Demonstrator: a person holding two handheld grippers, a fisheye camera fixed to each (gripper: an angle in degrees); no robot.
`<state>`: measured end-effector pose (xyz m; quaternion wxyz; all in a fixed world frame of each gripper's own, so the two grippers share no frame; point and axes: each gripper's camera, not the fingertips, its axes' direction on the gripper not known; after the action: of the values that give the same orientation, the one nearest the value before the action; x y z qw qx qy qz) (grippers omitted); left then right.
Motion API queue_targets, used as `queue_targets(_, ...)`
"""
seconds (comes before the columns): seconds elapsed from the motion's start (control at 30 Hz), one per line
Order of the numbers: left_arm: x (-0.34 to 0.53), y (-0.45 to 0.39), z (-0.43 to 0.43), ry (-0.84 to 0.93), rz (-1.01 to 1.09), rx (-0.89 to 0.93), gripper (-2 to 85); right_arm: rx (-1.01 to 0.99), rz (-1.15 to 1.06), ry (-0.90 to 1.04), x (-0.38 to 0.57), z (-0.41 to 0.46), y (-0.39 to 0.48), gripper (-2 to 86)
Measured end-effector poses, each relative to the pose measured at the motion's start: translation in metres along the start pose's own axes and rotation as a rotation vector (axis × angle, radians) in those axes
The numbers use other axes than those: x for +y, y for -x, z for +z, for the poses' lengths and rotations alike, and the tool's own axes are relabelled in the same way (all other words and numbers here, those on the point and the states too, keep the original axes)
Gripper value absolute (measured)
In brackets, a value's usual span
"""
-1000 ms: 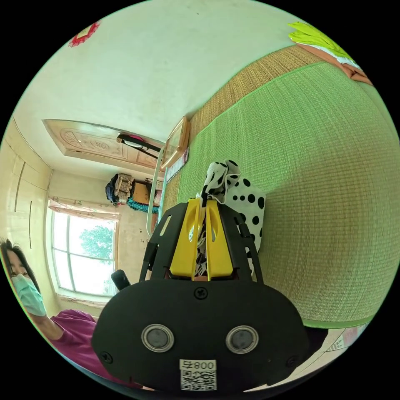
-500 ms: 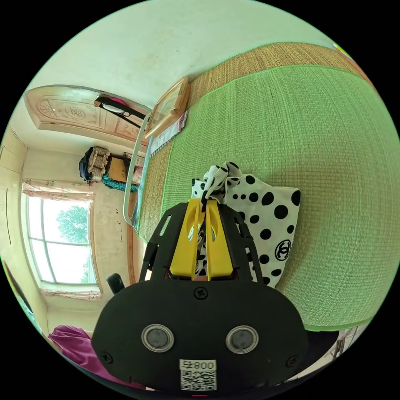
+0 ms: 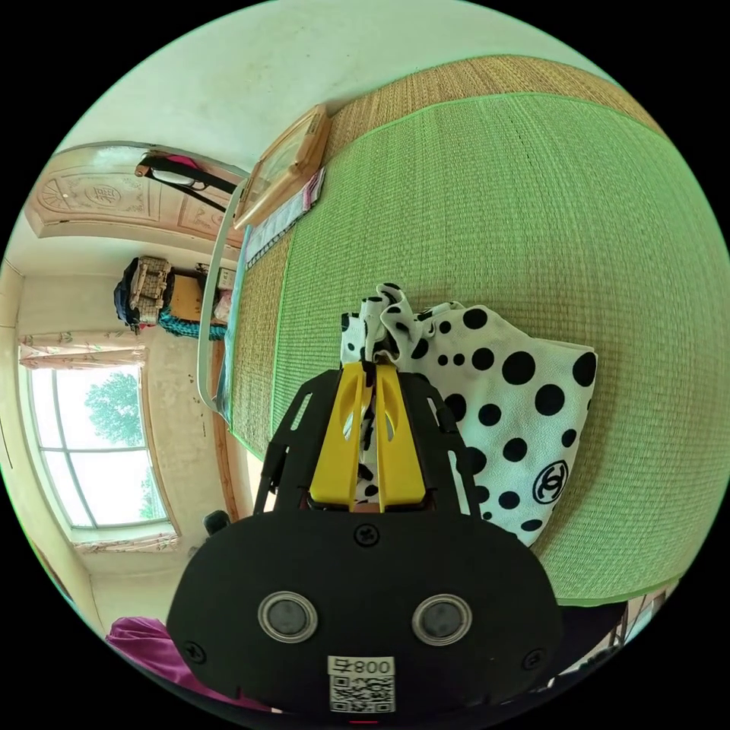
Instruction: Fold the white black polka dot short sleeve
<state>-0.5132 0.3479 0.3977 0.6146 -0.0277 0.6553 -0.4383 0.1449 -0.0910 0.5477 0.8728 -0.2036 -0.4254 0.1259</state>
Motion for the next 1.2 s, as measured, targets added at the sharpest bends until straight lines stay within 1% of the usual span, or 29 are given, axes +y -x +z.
queue_targets(0.27,-0.003,0.030,-0.031,-0.024,-0.113,0.069,1.3,0.003,-0.017,0.034,-0.021,0.039,0.004,3.4)
queue_targets(0.6,-0.002,0.035,-0.060,-0.052,-0.117,0.055,0.4,-0.055,-0.098,0.041,-0.035,0.062,0.014,4.2)
queue_targets(0.83,0.001,0.012,-0.072,-0.058,-0.004,0.006,0.2,0.004,-0.151,0.055,-0.047,0.082,0.020,2.7)
queue_targets(1.0,-0.008,-0.003,-0.062,-0.009,0.064,-0.122,0.3,0.091,-0.160,0.125,-0.062,0.123,0.017,1.2)
queue_targets(1.03,-0.009,-0.005,-0.061,-0.004,0.069,-0.154,0.4,0.093,-0.162,0.132,-0.063,0.127,0.016,1.0)
queue_targets(1.13,-0.007,-0.015,-0.064,-0.020,0.118,-0.166,0.7,0.070,-0.181,0.131,-0.064,0.132,0.018,0.5)
queue_targets(1.2,-0.006,-0.024,-0.064,-0.021,0.156,-0.189,1.1,0.060,-0.233,0.116,-0.060,0.126,0.026,0.3)
